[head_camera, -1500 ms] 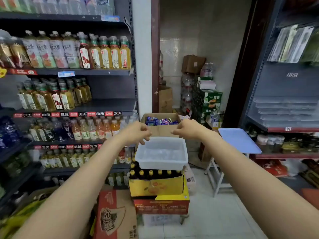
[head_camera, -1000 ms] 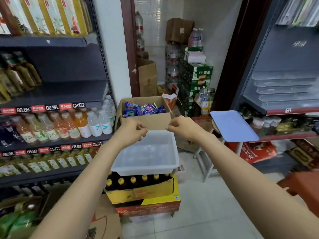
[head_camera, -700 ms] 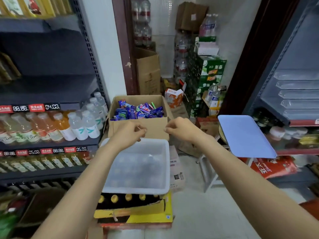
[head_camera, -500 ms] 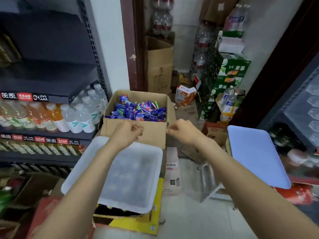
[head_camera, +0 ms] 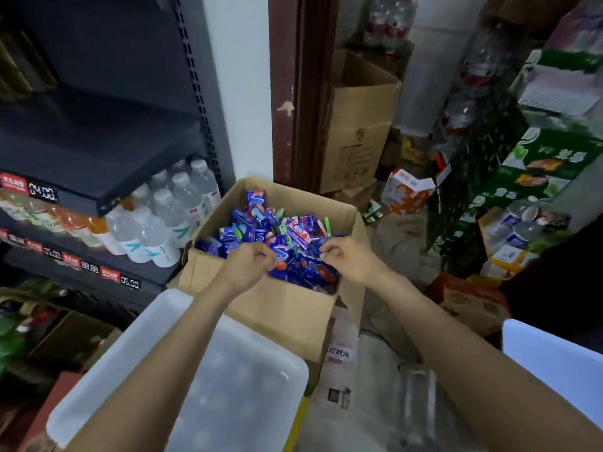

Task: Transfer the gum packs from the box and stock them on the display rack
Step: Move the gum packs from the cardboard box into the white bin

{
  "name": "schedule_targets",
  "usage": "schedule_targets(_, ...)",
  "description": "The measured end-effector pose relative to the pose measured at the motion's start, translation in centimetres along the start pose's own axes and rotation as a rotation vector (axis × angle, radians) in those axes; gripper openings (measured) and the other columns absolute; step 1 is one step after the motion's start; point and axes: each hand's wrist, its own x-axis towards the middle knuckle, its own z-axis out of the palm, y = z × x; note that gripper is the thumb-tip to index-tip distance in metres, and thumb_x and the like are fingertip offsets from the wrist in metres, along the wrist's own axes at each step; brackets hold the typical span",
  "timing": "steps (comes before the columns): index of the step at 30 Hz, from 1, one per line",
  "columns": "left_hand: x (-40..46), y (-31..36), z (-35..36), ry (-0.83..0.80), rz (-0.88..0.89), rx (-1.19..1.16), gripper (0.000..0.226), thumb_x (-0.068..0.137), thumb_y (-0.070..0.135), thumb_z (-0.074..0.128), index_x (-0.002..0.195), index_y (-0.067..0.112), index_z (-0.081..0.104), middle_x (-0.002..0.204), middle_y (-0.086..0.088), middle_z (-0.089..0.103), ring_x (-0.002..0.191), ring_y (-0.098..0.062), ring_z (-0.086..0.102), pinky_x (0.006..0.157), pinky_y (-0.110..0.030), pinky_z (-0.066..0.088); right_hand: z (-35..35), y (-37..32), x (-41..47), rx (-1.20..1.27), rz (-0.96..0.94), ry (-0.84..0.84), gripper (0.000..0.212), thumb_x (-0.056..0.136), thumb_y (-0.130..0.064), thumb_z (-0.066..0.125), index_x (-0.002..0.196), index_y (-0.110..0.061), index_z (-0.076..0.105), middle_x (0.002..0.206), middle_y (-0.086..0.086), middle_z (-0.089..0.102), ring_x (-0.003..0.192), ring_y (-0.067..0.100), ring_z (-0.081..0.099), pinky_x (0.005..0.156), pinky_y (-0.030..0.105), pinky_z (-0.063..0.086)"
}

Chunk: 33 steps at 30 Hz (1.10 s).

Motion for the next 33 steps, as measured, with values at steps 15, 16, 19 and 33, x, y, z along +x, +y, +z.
schedule_targets(15,14.4,-5.2,2.8,0.216,-0.305,0.287,0.072,0.086,0.019,0.066,0.145,0.007,0.026,0.145,-0.020,0.031,0.132,-0.035,0.032,0.108,-0.039,0.028,3.0,5.1,19.8,-0.037,-0.060,-0.115,0.062,0.088,-0.032,0.061,0.142,-0.015,0.034,0.144,0.009,0.036,0.134,0.025,0.033,0.109,0.036,0.028)
schedule_targets(16,14.9,-5.6,2.9,0.217,-0.328,0.297,0.071,0.086,0.019,0.067,0.144,0.006,0.027,0.143,-0.020,0.035,0.131,-0.036,0.033,0.108,-0.039,0.029,3.2,5.3,20.6,-0.060,-0.056,-0.137,0.067,0.088,-0.034,0.061,0.145,-0.015,0.029,0.148,0.008,0.030,0.138,0.024,0.027,0.111,0.036,0.024)
schedule_targets(19,16.0,-6.6,2.6,0.204,-0.343,0.331,0.068,0.083,0.024,0.071,0.139,0.007,0.038,0.135,-0.018,0.047,0.125,-0.035,0.041,0.104,-0.038,0.032,4.2,5.9,22.8,-0.102,-0.074,-0.241,0.077,0.089,-0.036,0.061,0.149,-0.017,0.017,0.156,0.005,0.016,0.144,0.022,0.014,0.116,0.039,0.015)
schedule_targets(33,14.5,-6.0,2.8,0.278,-0.324,0.098,0.058,0.082,0.020,0.073,0.134,0.011,0.048,0.119,-0.010,0.063,0.099,-0.019,0.059,0.078,-0.016,0.039,7.1,6.2,23.9,-0.014,-0.009,-0.170,0.061,0.077,-0.017,0.076,0.126,-0.016,0.040,0.132,0.013,0.037,0.121,0.029,0.044,0.092,0.030,0.037)
